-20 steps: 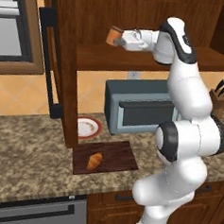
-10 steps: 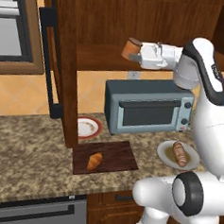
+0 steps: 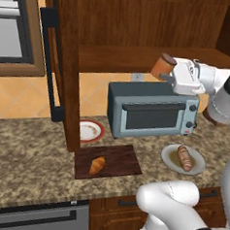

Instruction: From the different types of pastries on the counter, select a croissant and place it on the cutting board. Then retrieve a jar of jam from the cabinet and place it alongside the croissant on the cutting board.

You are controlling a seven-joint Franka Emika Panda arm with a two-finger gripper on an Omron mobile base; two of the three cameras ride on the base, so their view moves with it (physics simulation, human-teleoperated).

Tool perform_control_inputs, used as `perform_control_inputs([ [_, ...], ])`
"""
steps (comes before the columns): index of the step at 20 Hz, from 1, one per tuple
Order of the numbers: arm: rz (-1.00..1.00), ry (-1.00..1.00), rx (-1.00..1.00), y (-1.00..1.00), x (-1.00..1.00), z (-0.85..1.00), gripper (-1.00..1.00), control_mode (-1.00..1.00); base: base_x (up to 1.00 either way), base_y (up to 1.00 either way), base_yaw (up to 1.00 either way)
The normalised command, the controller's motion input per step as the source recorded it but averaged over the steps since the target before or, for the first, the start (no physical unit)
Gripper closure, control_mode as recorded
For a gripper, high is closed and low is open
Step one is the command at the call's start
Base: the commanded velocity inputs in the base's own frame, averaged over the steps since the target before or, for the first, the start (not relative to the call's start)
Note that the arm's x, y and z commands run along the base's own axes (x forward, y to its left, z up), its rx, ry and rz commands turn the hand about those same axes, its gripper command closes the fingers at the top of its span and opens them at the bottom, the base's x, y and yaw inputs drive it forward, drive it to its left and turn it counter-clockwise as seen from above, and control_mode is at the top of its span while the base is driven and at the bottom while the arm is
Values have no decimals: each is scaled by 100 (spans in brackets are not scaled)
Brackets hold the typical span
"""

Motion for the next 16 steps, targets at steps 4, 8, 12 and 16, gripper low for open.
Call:
perform_control_inputs([
  [4,0,0,-1,-48,-100,-40,100,-100,0,0,0],
  [8,0,-3,-11,-5,-92,-99,100,-100,0,0,0],
  [12,0,0,-8,0,-25,-84,100,-100,0,0,0],
  [16,-1,6,0,-1,22,-40,100,-100,0,0,0],
])
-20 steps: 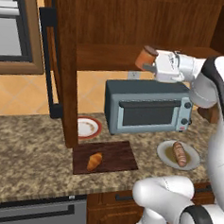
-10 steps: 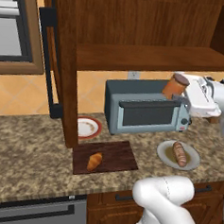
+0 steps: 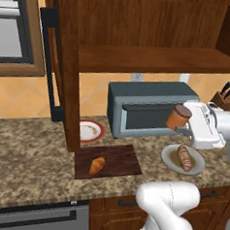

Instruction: From the different types of pastries on the counter, select a croissant and place it on the cutting board. Then retrieve a jar of jam from the cabinet and place it alongside the croissant on the cutting board.

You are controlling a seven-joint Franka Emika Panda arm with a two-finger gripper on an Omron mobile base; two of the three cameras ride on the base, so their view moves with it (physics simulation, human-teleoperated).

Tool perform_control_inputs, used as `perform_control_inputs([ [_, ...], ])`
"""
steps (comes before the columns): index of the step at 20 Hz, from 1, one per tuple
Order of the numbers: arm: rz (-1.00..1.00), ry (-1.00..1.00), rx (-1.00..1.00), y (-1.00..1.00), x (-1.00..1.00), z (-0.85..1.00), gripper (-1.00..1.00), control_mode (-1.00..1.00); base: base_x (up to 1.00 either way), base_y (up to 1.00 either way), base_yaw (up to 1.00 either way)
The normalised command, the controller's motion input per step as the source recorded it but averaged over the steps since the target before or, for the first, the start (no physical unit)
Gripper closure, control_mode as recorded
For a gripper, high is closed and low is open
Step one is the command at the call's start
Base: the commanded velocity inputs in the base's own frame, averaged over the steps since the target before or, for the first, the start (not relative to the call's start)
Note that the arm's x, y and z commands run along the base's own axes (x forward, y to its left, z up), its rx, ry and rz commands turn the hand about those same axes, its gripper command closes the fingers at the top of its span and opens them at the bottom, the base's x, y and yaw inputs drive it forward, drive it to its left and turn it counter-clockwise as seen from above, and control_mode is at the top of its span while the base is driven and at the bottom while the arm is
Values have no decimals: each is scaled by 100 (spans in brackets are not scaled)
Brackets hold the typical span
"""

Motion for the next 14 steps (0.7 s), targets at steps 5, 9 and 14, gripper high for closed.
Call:
perform_control_inputs([
  [5,3,9,-5,0,47,-85,100,-100,0,0,0],
  [9,22,-2,-4,0,22,-93,100,-100,0,0,0],
  [14,19,-5,-5,6,16,-75,100,-100,0,0,0],
])
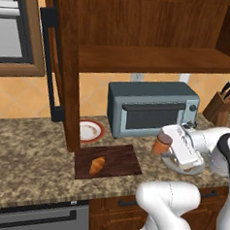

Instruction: From the different types of pastries on the counter, select a croissant and place it on the cutting board. Then retrieve a jar of jam from the cabinet and place it alongside the croissant on the cutting board.

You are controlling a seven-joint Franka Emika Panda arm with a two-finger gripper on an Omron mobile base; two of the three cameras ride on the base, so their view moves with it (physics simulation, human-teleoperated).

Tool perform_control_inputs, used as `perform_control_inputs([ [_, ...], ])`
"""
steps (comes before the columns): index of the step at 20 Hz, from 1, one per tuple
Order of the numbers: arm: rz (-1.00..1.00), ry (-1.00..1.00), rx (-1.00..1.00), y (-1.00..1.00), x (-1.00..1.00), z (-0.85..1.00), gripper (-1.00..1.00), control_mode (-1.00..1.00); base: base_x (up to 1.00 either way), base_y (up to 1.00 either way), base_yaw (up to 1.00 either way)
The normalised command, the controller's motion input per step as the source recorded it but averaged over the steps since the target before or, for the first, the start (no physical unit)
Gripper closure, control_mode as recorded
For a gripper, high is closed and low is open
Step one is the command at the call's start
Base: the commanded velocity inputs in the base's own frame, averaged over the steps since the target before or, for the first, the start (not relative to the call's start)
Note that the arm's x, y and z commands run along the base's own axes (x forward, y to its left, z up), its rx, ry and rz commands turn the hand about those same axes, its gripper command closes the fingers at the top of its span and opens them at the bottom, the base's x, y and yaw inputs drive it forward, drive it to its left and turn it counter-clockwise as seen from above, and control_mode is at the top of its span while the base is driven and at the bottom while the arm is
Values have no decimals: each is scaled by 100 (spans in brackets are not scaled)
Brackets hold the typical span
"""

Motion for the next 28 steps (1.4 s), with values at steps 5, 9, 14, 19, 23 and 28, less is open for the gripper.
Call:
perform_control_inputs([
  [5,5,5,-9,31,28,-34,100,-100,0,0,0],
  [9,-3,2,1,16,28,-23,100,-100,0,0,0],
  [14,0,-2,0,0,22,-60,100,-100,0,0,0],
  [19,0,-4,-7,0,28,-69,100,-100,0,0,0],
  [23,-7,-1,-4,3,41,-62,100,-100,0,0,0],
  [28,-18,0,-4,27,30,-64,100,-100,0,0,0],
])
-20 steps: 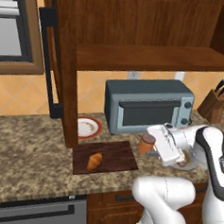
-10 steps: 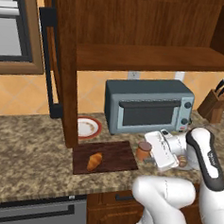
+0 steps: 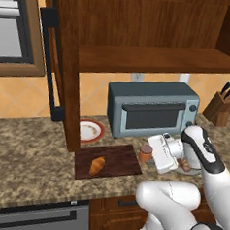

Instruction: From the different types of pastries on the counter, select a croissant and place it on the cutting board. Then retrieve a jar of jam from the cabinet and place it alongside the croissant on the cutting board.

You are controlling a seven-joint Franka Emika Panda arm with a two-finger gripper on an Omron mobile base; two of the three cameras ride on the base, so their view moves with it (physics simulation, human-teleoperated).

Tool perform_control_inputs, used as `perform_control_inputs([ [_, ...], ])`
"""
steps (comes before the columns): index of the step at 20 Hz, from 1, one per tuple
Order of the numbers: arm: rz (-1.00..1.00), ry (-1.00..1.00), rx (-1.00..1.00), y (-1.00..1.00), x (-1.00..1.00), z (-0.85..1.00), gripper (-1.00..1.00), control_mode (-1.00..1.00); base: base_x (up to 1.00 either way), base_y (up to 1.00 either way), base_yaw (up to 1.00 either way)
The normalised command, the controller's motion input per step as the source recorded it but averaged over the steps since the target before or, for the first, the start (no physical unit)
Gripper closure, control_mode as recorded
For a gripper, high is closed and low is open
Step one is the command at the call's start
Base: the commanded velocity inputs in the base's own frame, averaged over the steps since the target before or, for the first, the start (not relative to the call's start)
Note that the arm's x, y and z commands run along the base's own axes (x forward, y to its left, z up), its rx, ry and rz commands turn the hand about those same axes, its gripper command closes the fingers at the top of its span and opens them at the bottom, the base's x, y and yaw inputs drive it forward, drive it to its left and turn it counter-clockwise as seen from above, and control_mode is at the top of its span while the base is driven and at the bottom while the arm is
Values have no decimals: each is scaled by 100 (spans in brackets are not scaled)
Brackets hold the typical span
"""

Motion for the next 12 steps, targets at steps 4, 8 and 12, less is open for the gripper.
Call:
perform_control_inputs([
  [4,-16,0,0,27,25,-51,100,-100,0,0,0],
  [8,-10,0,0,39,6,-55,100,-100,0,0,0],
  [12,-7,0,0,44,11,-55,100,-100,0,0,0],
])
